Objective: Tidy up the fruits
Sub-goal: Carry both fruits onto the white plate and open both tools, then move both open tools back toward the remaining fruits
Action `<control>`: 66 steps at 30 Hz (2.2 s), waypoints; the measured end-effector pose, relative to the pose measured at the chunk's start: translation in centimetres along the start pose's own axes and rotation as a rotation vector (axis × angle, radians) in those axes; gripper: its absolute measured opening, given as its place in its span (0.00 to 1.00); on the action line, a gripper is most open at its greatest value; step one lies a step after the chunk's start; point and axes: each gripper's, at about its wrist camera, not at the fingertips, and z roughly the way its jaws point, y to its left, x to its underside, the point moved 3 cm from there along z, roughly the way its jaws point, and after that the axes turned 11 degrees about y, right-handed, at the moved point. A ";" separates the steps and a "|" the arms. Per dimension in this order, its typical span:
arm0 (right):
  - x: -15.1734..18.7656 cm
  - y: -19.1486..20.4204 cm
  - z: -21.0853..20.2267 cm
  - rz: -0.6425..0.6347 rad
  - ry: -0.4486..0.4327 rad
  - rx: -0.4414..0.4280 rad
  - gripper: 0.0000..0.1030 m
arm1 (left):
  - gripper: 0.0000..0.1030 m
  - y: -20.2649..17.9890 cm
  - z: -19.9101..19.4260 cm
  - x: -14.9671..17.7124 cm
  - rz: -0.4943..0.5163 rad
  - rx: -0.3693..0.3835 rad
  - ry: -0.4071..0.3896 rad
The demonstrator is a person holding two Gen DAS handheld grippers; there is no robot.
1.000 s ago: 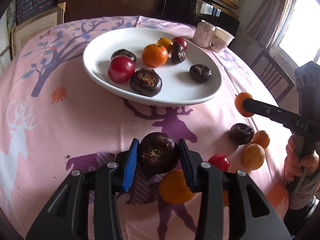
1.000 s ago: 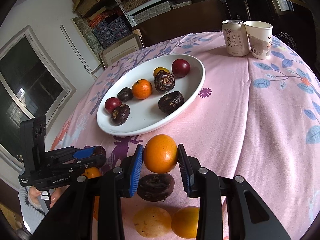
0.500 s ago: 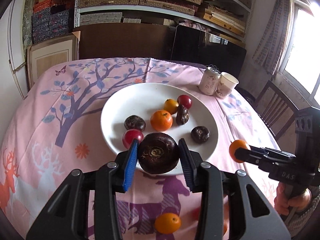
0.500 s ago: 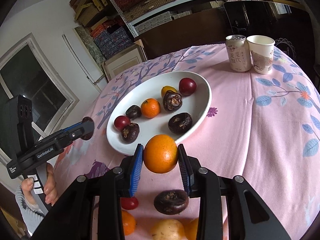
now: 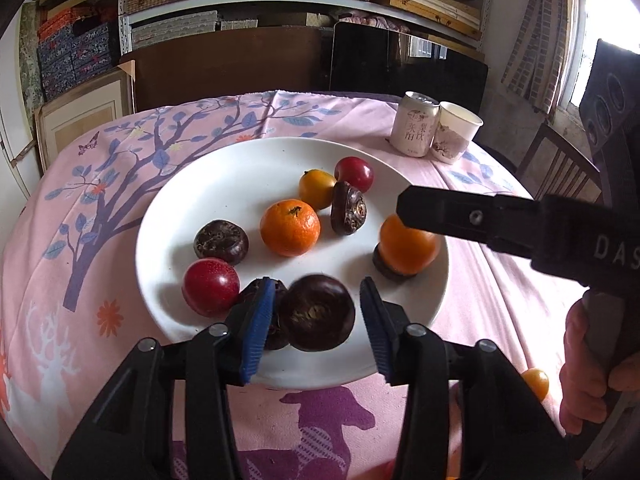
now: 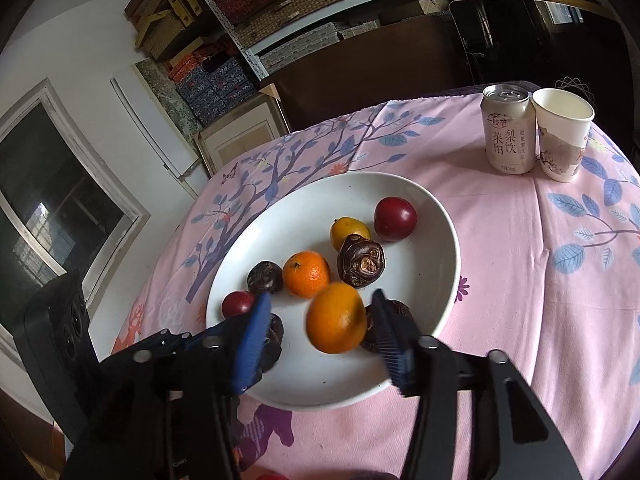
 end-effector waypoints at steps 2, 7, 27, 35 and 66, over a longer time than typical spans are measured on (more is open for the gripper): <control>0.2 -0.5 0.0 0.005 0.002 -0.003 0.60 | 0.58 0.3 0.1 0.3 -0.009 0.017 0.001; 1.2 -2.0 -0.8 0.041 -0.014 0.012 0.60 | 0.87 0.8 -1.1 1.2 -0.026 -0.068 -0.054; 8.2 -6.2 -5.6 0.152 -0.148 0.070 0.77 | 0.93 0.9 -5.9 4.9 -0.020 -0.300 -0.188; 10.3 -5.7 -5.9 0.133 -0.145 0.090 0.78 | 0.93 1.7 -6.9 6.3 -0.056 -0.300 -0.197; 13.5 -6.5 -6.5 0.173 -0.127 0.082 0.79 | 0.93 1.9 -5.6 11.3 -0.039 -0.259 -0.048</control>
